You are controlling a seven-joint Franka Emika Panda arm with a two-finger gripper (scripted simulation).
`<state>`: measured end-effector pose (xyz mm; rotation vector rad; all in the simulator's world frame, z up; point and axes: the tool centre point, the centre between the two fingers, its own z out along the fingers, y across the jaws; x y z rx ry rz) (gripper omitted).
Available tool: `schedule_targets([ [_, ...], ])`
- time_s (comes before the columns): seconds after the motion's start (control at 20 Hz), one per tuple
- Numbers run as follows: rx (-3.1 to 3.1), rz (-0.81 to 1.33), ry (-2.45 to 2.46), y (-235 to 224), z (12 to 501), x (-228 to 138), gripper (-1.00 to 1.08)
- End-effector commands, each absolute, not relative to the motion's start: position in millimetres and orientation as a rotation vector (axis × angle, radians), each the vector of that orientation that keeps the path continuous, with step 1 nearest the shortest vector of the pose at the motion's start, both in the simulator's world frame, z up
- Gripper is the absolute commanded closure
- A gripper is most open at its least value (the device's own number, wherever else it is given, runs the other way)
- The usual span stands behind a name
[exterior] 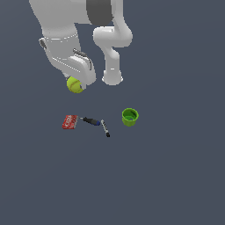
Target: Pick up a designated object from a clutter of objects.
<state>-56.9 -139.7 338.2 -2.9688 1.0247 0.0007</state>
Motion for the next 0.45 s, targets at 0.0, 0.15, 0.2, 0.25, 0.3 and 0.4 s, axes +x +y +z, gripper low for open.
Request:
schedule_targets([
  [0.0, -2.969, 0.000, 1.024, -143, 352, -62, 1.08],
  [0.15, -2.970, 0.000, 1.024, -146, 362, -66, 1.08],
  [0.2, -2.970, 0.000, 1.024, -147, 364, -66, 1.08],
  [0.25, -2.970, 0.000, 1.023, -147, 366, -67, 1.08],
  [0.3, -2.970, 0.000, 1.023, -148, 367, -67, 1.08],
  [0.4, -2.970, 0.000, 1.023, -148, 368, -67, 1.08],
])
